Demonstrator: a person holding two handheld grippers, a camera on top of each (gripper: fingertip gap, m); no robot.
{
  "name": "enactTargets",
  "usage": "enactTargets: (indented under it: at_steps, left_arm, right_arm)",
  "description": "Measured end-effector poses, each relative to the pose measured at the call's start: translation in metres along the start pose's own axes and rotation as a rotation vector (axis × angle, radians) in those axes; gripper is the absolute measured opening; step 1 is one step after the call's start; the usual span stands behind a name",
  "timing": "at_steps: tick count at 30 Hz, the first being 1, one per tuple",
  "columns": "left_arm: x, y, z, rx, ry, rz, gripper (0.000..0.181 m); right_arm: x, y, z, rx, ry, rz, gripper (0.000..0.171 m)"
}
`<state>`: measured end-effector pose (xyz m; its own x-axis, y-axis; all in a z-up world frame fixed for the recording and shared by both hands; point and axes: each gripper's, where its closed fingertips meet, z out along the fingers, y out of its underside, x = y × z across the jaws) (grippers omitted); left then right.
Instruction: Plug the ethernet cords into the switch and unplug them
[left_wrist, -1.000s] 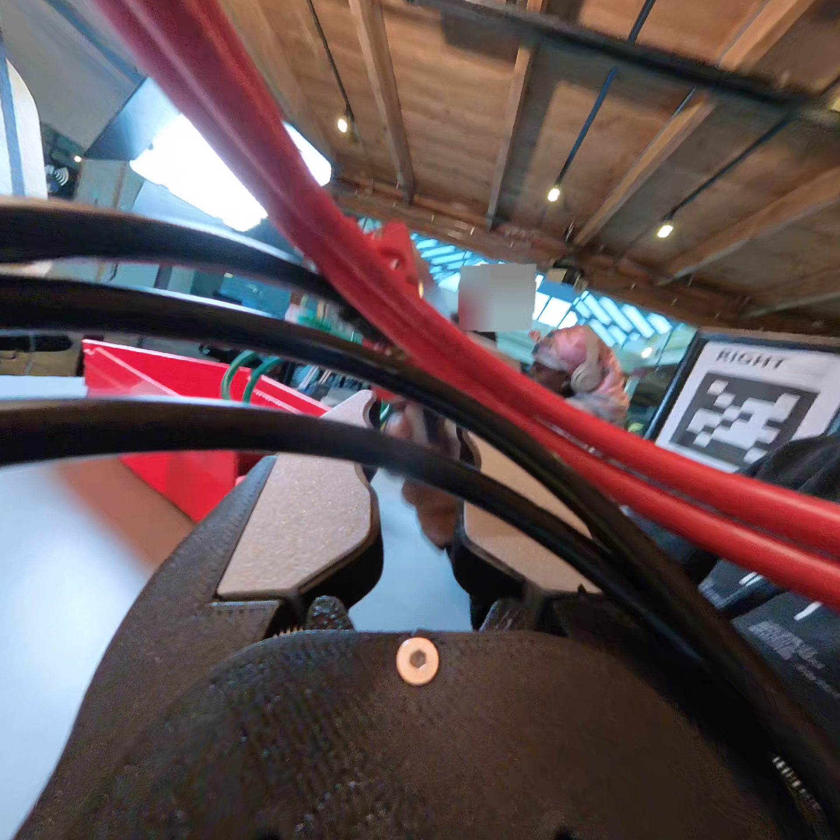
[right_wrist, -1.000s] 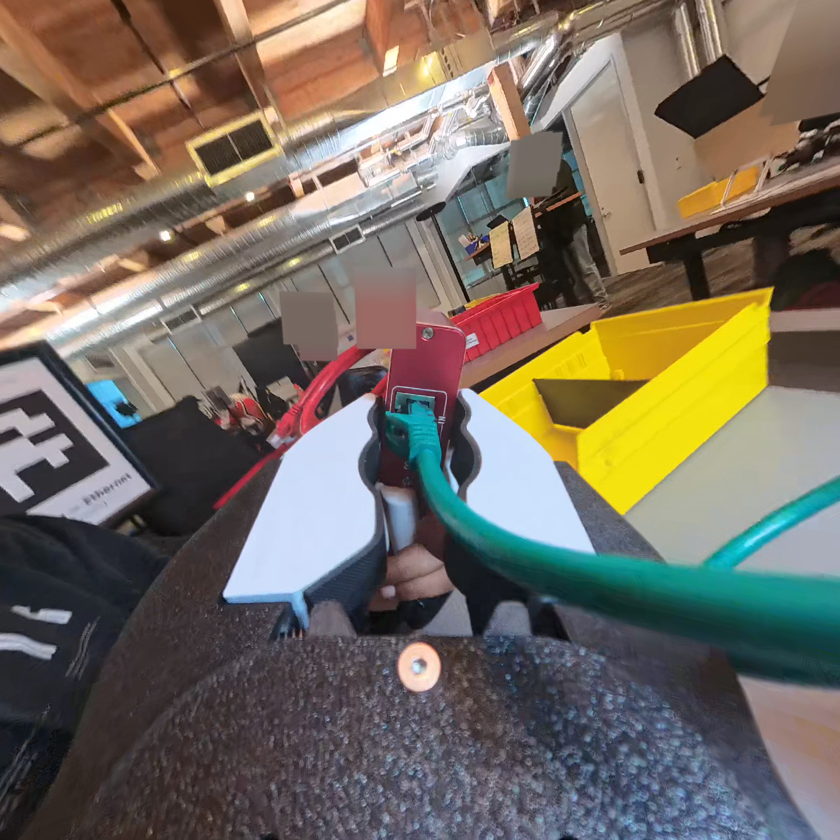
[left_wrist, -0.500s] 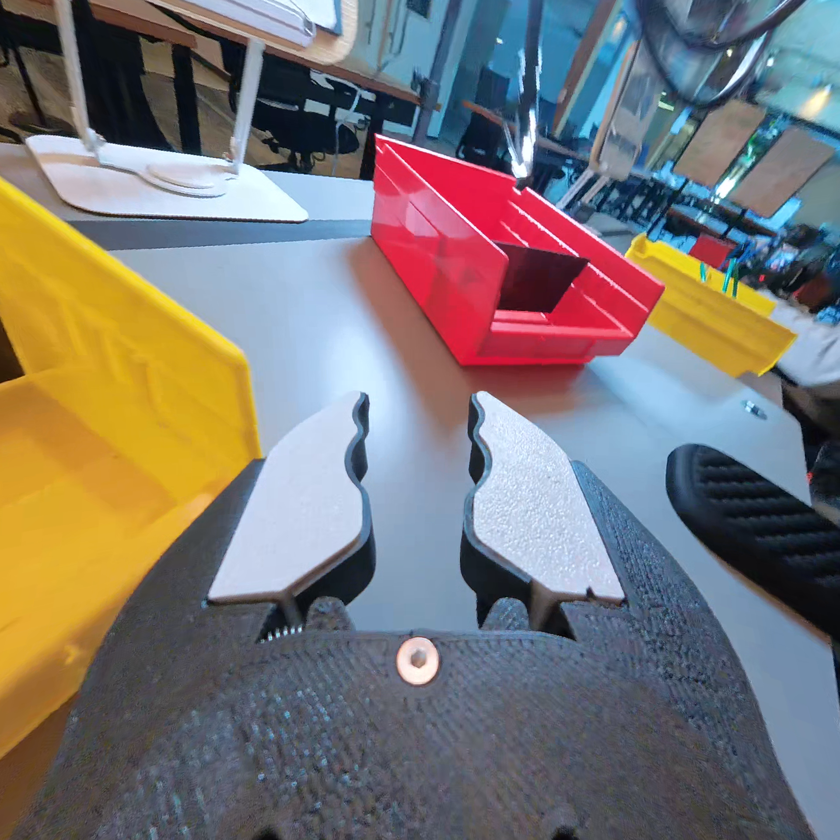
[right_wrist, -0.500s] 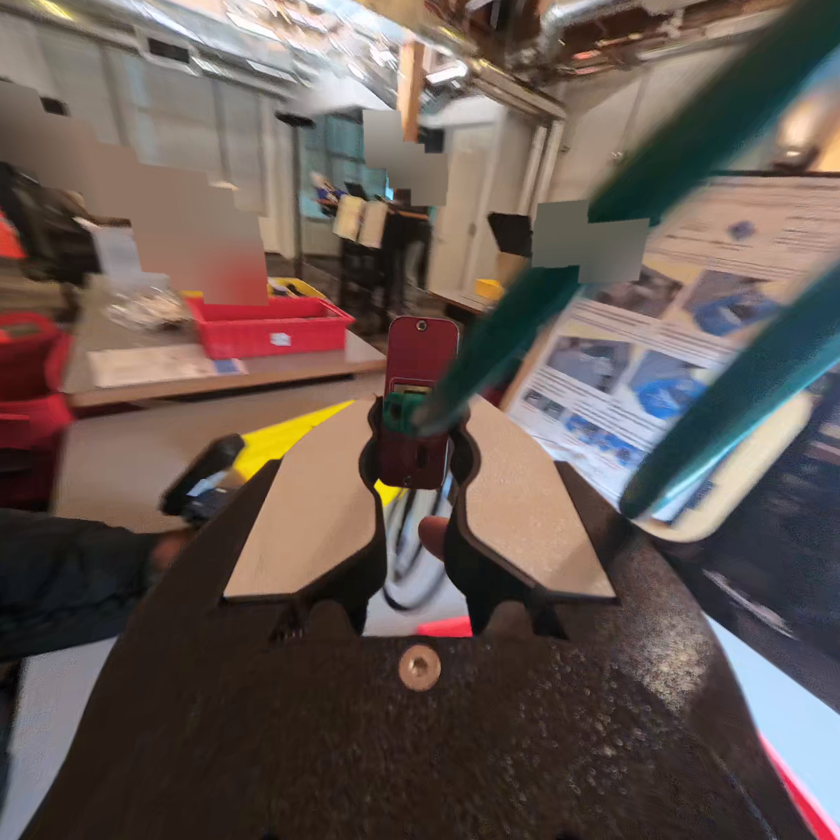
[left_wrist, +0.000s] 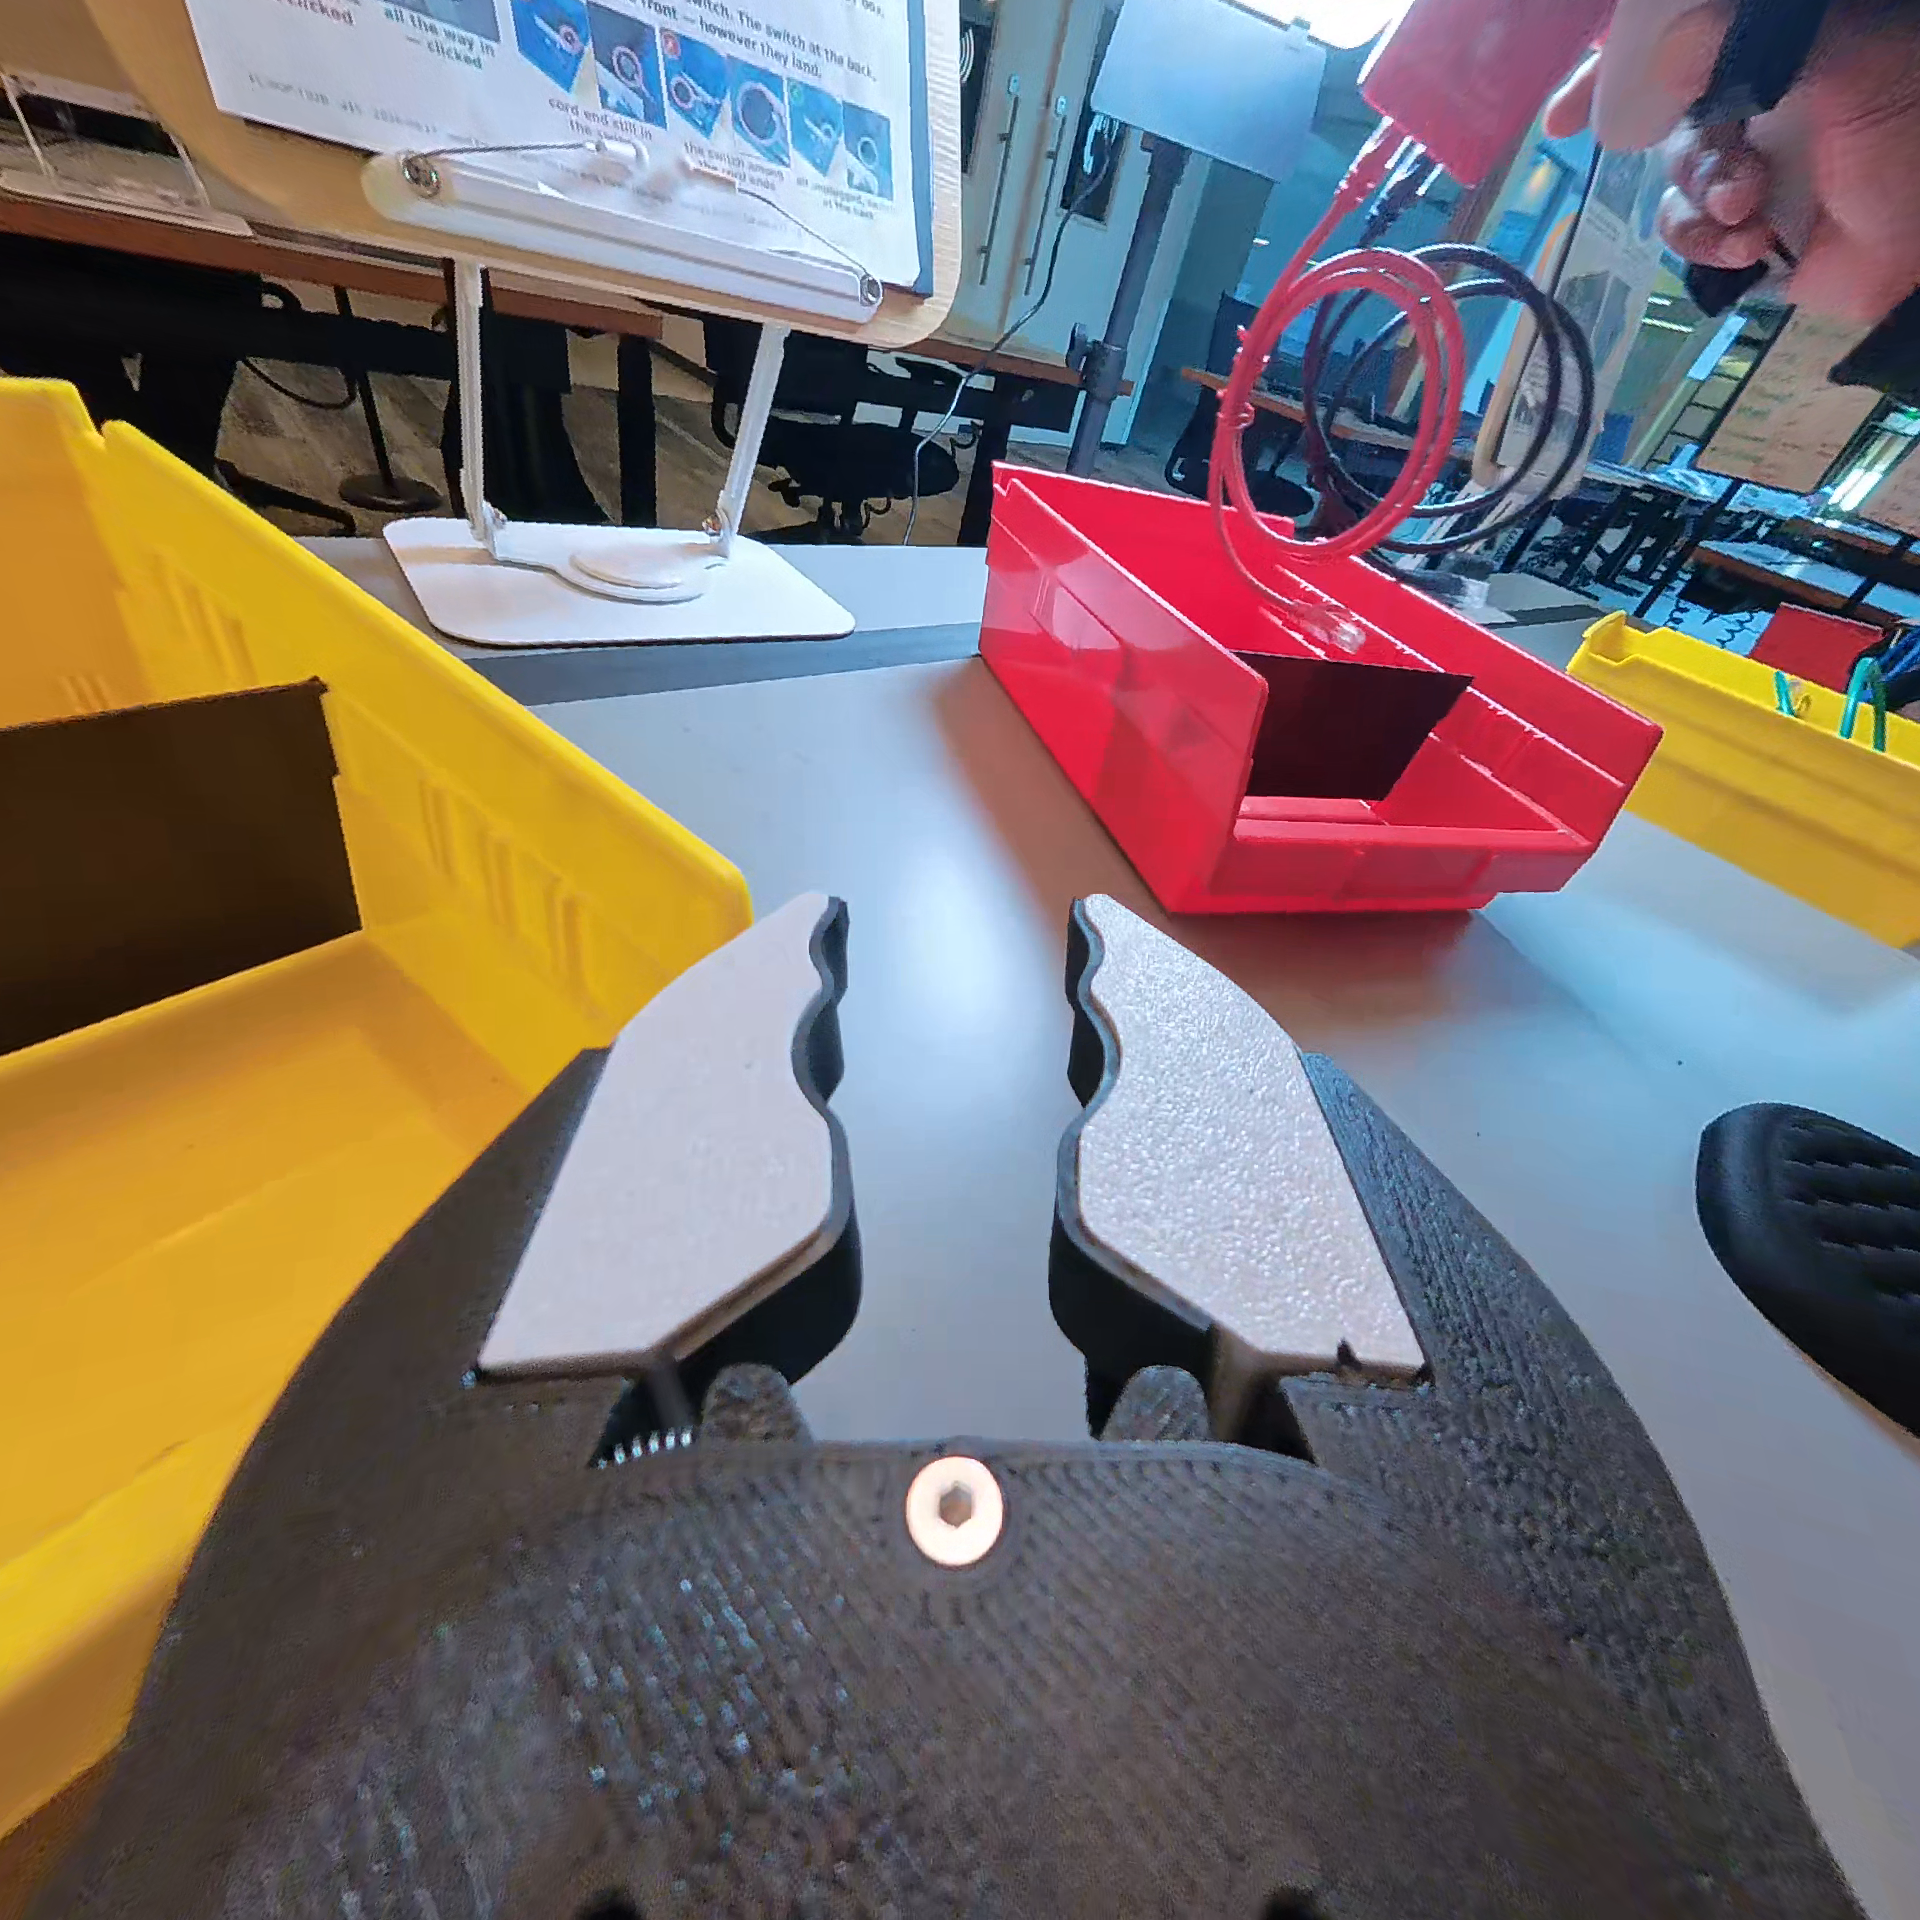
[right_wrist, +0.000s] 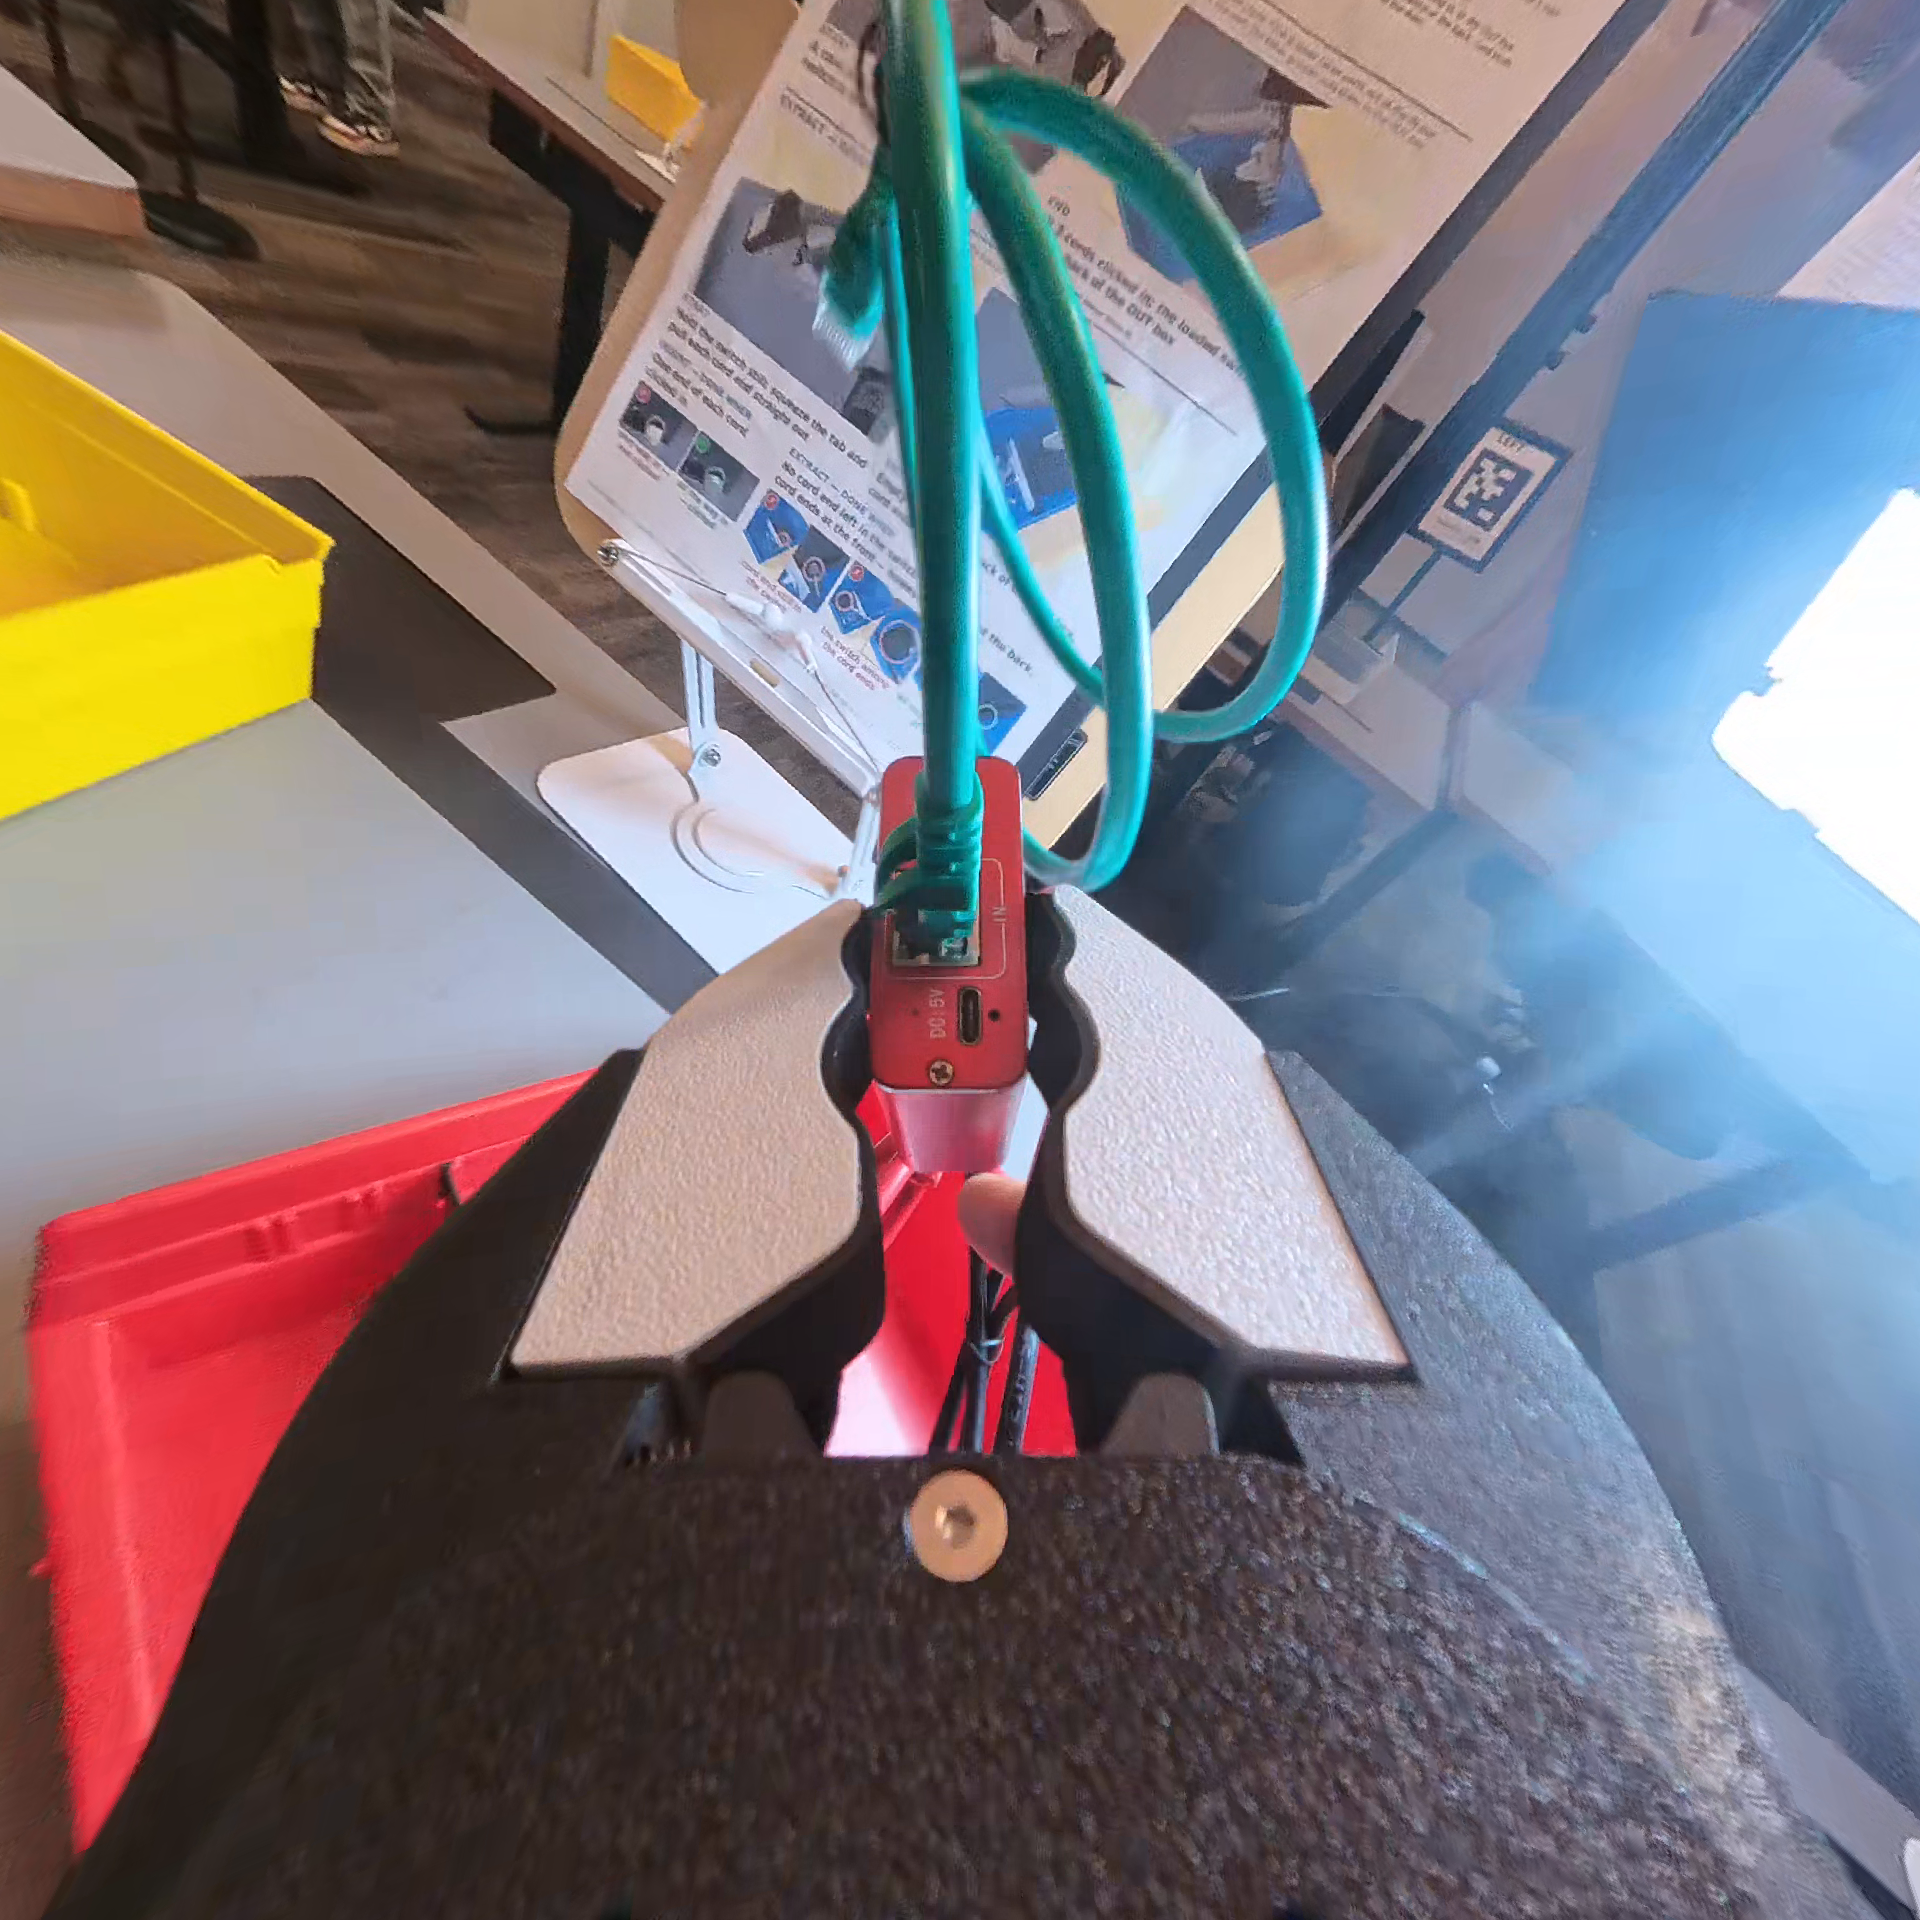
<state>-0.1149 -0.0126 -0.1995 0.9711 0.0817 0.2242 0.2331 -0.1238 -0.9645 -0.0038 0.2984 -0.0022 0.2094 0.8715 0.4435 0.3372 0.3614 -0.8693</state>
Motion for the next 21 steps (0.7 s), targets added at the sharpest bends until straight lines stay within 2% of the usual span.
enactTargets:
  at_steps: [3, 7, 9, 11, 16, 18, 19, 20, 21]
  left_arm:
    - [-0.001, 0.001, 0.001, -0.002, 0.005, -0.011, 0.040]
    - [0.001, -0.003, -0.001, 0.003, 0.022, -0.023, 0.039]
    - [0.001, -0.004, -0.004, 0.001, 0.022, -0.021, 0.039]
    - [0.002, -0.004, -0.004, -0.003, 0.030, -0.027, 0.038]
    - [0.004, -0.001, -0.003, -0.012, 0.047, -0.038, 0.037]
    - [0.005, 0.002, -0.001, -0.023, 0.050, -0.034, 0.036]
    - [0.005, 0.004, 0.000, -0.032, 0.051, -0.034, 0.036]
    - [0.006, 0.006, 0.000, -0.037, 0.053, -0.033, 0.036]
    - [0.006, 0.008, 0.001, -0.043, 0.056, -0.032, 0.036]
  right_arm:
    - [0.001, -0.001, 0.019, 0.037, -0.023, 0.017, 0.026]
    - [-0.008, -0.005, 0.023, 0.256, -0.119, 0.188, 0.026]
    - [-0.012, 0.012, 0.026, 0.285, -0.134, 0.271, 0.026]
    - [-0.016, 0.051, 0.037, 0.176, -0.125, 0.307, 0.026]
    - [-0.027, 0.152, 0.050, -0.289, -0.054, 0.252, 0.027]
    - [-0.028, 0.166, 0.047, -0.395, -0.070, 0.347, 0.026]
    - [-0.028, 0.168, 0.045, -0.436, -0.086, 0.388, 0.020]
    - [-0.029, 0.169, 0.042, -0.479, -0.100, 0.413, 0.028]
    - [-0.030, 0.170, 0.040, -0.519, -0.112, 0.423, 0.028]
